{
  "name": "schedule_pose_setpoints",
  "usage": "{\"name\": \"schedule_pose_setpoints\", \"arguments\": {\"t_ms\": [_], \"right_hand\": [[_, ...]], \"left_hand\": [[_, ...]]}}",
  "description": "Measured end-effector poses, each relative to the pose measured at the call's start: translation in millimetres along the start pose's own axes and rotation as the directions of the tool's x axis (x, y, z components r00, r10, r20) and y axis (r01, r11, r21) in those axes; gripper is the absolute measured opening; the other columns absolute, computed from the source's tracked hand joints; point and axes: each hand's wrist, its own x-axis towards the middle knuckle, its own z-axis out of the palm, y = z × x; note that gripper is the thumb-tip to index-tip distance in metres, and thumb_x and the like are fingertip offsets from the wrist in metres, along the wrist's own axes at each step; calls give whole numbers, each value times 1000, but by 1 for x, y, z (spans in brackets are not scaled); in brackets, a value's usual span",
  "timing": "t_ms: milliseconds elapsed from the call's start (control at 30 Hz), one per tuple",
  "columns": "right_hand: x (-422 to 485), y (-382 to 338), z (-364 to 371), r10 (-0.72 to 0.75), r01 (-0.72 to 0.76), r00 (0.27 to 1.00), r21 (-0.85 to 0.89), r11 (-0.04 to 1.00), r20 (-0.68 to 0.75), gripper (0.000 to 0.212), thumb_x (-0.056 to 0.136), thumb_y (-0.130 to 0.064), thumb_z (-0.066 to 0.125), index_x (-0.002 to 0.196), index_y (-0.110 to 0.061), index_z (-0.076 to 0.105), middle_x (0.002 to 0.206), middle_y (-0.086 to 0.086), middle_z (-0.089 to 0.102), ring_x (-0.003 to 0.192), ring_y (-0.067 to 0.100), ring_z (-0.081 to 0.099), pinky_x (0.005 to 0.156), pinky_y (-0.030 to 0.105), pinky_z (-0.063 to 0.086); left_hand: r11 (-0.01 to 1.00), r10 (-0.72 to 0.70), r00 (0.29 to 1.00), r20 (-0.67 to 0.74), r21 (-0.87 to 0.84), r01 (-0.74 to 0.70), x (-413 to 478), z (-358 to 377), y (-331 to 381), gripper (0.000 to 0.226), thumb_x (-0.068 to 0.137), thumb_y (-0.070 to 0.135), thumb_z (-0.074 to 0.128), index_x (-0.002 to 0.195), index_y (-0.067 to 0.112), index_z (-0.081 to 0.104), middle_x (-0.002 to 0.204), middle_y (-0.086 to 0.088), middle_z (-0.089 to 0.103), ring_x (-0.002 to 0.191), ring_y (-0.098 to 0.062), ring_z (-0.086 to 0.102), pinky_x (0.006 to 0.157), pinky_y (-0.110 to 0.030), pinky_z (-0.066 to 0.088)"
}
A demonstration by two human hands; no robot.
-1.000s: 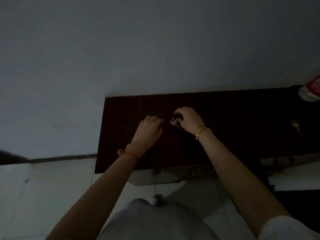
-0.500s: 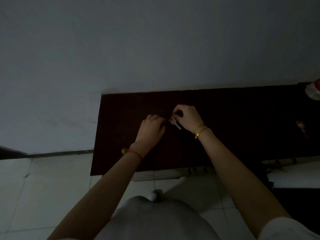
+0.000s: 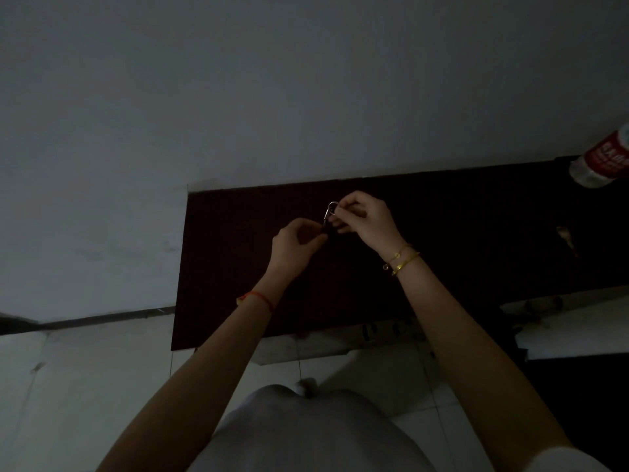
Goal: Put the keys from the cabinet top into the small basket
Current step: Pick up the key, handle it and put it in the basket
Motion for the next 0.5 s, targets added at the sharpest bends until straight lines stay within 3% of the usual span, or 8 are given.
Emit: {"name": "schedule_pose_setpoints", "arguments": {"t_ms": [167, 333, 400, 500], "right_hand": [[-12, -5, -5, -26, 26, 999, -6, 1000, -45, 2, 87, -13, 63, 88, -12, 61, 80, 6, 69, 69, 16, 68, 59, 25, 56], [-22, -11, -13, -66, 60, 994, -74, 995, -88, 6, 86, -14, 65, 88, -8, 64, 78, 1, 66, 64, 11, 64, 54, 22, 53], [-28, -14, -14, -65, 61, 995, -46, 997, -77, 2, 85, -12, 65, 85, -13, 63, 79, 1, 68, 65, 12, 66, 56, 23, 55], [-36, -20, -14, -68, 65, 993, -36, 997, -93, 12, 85, -11, 66, 80, -21, 62, 77, 2, 69, 64, 14, 67, 57, 26, 55]], "left_hand": [[987, -35, 995, 89, -151, 49, -8, -1, 10, 15, 82, 22, 72, 96, 25, 68, 97, 2, 72, 87, -10, 69, 73, -22, 55], [899, -81, 973, 218, -405, 166, -19, -4, 18, 12, 78, 16, 75, 86, 25, 72, 78, 5, 75, 71, -2, 69, 61, -13, 53], [881, -89, 963, 256, -432, 195, -22, -6, 19, 11, 77, 19, 76, 84, 26, 74, 80, 5, 75, 75, -3, 69, 63, -14, 54], [866, -89, 951, 296, -448, 220, -27, -6, 19, 11, 75, 23, 76, 84, 30, 76, 90, 2, 75, 81, -6, 69, 65, -14, 51]]}}
